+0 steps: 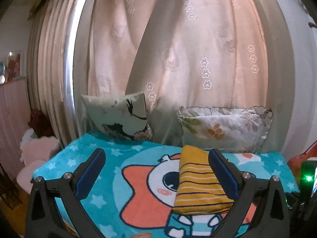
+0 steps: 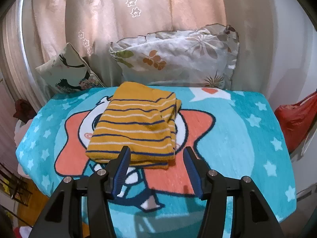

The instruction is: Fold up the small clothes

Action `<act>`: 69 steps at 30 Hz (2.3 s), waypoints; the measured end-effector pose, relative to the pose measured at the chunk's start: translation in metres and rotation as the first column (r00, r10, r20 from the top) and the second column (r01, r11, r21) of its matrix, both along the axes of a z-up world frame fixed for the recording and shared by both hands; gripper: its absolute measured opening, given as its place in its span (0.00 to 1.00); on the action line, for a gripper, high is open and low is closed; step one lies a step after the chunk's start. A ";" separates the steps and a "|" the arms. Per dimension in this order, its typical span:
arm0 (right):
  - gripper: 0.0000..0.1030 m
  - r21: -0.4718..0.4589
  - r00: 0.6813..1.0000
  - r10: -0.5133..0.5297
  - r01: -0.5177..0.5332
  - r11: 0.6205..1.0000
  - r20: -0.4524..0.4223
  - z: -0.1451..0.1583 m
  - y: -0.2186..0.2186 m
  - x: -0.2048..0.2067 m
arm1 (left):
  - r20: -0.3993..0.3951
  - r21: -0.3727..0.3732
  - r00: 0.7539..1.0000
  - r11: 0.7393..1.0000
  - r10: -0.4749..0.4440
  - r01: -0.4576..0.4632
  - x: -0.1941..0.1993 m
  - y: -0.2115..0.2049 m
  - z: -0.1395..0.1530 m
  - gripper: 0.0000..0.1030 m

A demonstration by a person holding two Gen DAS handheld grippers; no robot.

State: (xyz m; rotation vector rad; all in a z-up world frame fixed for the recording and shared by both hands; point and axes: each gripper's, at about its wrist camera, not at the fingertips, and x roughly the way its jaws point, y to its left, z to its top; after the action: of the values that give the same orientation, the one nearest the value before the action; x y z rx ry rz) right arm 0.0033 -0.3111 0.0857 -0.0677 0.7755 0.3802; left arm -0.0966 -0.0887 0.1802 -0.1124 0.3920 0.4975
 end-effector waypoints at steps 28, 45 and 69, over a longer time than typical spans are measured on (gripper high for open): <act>0.64 -0.066 0.976 -0.113 0.103 0.993 -0.187 -0.057 -0.018 0.033 | -0.581 -0.279 0.773 0.955 -0.254 0.104 0.092 -0.020 -0.149 1.00; 0.67 -0.099 0.974 -0.097 0.077 0.992 -0.206 -0.065 -0.002 0.044 | -0.599 -0.330 0.744 0.938 -0.295 0.107 0.102 -0.025 -0.159 1.00; 0.68 -0.130 0.971 -0.123 0.097 0.987 -0.207 -0.069 -0.016 0.040 | -0.610 -0.371 0.722 0.923 -0.326 0.103 0.101 -0.039 -0.167 1.00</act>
State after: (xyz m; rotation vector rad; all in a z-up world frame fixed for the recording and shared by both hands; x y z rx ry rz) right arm 0.0429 -0.3270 0.0171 -0.0961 1.0115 0.2372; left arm 0.0041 -0.1272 0.0136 -0.1931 1.1861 0.2159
